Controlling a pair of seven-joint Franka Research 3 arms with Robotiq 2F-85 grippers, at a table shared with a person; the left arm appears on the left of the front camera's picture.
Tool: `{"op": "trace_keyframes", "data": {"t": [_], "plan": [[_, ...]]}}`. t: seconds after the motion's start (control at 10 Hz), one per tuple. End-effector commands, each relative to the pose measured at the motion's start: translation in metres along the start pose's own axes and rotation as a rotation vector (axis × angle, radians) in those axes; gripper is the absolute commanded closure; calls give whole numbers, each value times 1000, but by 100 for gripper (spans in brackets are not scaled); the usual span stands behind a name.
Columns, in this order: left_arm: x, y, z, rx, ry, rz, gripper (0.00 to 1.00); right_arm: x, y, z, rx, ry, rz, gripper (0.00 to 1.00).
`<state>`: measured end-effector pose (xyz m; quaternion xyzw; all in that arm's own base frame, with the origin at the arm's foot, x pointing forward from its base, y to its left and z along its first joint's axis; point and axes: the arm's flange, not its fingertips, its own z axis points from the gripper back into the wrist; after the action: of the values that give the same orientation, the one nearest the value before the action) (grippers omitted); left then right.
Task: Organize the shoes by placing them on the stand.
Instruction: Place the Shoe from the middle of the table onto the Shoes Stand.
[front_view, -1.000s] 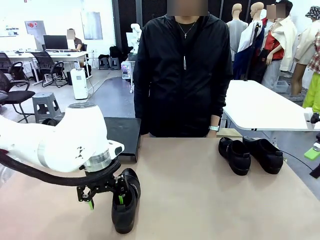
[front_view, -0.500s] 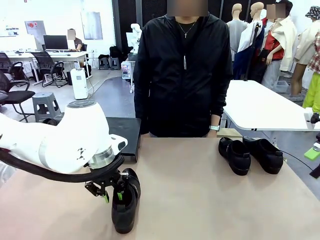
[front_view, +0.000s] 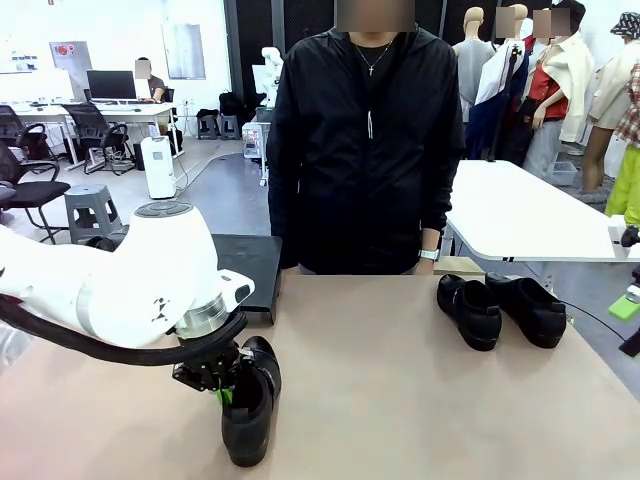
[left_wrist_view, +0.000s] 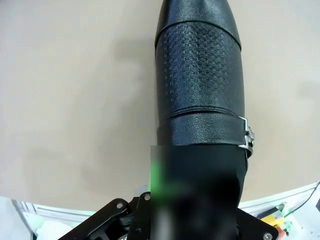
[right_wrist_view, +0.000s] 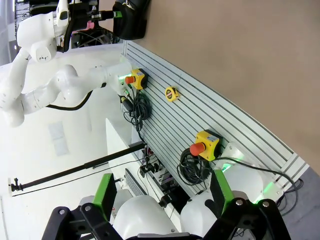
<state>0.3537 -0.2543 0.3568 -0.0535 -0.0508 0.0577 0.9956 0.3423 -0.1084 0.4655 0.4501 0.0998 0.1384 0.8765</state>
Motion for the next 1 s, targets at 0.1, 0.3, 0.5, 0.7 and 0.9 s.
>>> {"op": "trace_keyframes", "data": {"t": [0.1,0.3,0.5,0.7,0.9], "plan": [[1,6,-1,-32,-11,-6,100,0,4,1,17,-11,-19,0],[-3,13,24,-48,-2,-101,100,0,4,1,17,-11,-19,0],[-29,31,90,-50,108,-368,100,0,4,1,17,-11,-19,0],[-30,72,152,-93,119,-443,100,0,4,1,17,-11,-19,0],[-4,117,199,-83,-43,-304,100,0,4,1,17,-11,-19,0]]}}
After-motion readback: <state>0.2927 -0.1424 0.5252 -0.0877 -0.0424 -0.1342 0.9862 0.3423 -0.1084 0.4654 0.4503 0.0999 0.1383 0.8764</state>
